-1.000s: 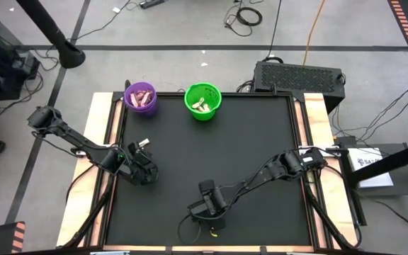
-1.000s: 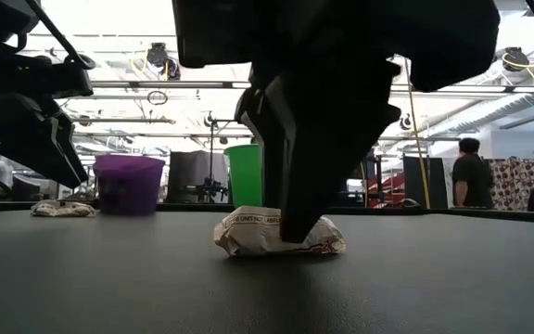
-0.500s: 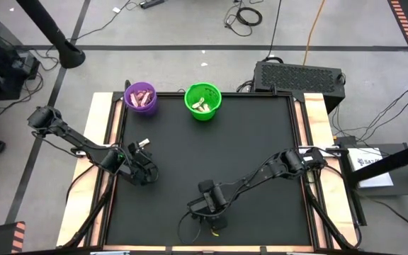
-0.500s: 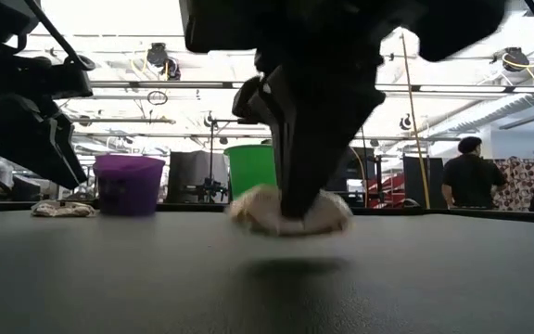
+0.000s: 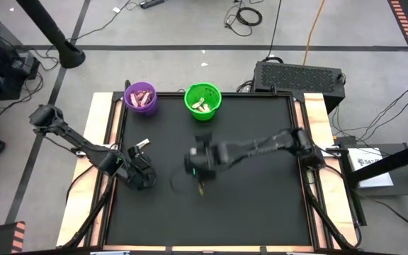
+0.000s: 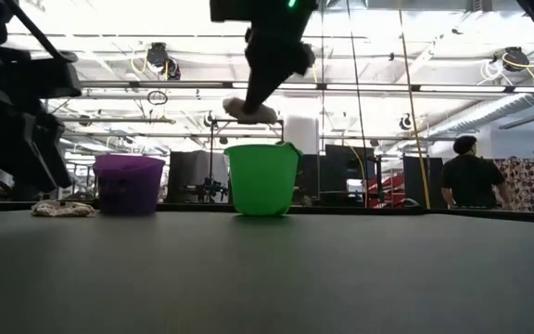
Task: Sort candy by brand, put in halloween buckets
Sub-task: Put the white chocolate bar into the green bucket
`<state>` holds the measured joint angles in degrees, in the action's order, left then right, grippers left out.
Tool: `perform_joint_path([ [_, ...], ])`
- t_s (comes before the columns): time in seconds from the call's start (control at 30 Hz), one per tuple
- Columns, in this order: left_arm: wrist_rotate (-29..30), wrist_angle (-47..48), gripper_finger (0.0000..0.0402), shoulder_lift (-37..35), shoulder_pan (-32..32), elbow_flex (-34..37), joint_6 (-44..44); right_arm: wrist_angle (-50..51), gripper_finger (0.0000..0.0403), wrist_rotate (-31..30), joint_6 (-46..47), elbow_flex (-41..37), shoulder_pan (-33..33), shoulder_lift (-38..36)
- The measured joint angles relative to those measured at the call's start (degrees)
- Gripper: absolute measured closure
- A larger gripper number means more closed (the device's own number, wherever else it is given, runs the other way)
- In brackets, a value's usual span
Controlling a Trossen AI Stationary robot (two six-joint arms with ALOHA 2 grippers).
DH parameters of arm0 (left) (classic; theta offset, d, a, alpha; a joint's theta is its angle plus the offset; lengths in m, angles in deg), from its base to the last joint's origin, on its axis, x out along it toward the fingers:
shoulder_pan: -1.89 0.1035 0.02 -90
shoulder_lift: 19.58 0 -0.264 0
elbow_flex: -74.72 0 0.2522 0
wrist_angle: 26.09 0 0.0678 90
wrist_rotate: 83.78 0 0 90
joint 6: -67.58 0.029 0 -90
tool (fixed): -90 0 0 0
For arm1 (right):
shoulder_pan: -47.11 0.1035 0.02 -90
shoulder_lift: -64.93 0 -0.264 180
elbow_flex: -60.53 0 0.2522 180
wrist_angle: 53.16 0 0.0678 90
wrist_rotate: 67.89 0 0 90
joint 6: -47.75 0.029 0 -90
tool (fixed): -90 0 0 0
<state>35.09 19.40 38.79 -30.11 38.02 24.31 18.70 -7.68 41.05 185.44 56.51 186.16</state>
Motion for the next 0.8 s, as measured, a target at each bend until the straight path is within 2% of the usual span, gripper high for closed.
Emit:
perform_joint_path([
  [0.1, -0.13, 0.41, 0.0118, 0.00, -1.15, 0.00, -1.43, -2.47, 0.0402, -3.87, -0.65, 0.00, -6.46, -1.44],
  [0.37, -0.13, 0.44, 0.0118, 0.00, -2.76, 0.00, -1.90, -15.56, 0.0403, -4.35, -0.01, 0.00, -23.05, -1.33],
  [0.43, -0.13, 0.50, 0.0118, 0.00, -3.02, 0.00, -2.09, -17.68, 0.0403, -1.66, 1.79, 0.00, -26.07, -1.14],
  [0.57, -0.13, 0.79, 0.0118, 0.00, -3.45, 0.00, -2.81, -20.49, 0.0400, 10.41, 6.42, 0.00, -30.43, -1.12],
  [0.6, -0.13, 0.76, 0.0118, 0.00, -3.59, 0.00, -2.81, -20.70, 0.0397, 11.91, 7.43, 0.00, -31.05, -1.12],
  [0.8, -0.13, 0.79, 0.0118, 0.00, -3.79, 0.00, -2.89, -20.64, 0.0373, 11.91, 8.85, 0.00, -32.71, -1.12],
])
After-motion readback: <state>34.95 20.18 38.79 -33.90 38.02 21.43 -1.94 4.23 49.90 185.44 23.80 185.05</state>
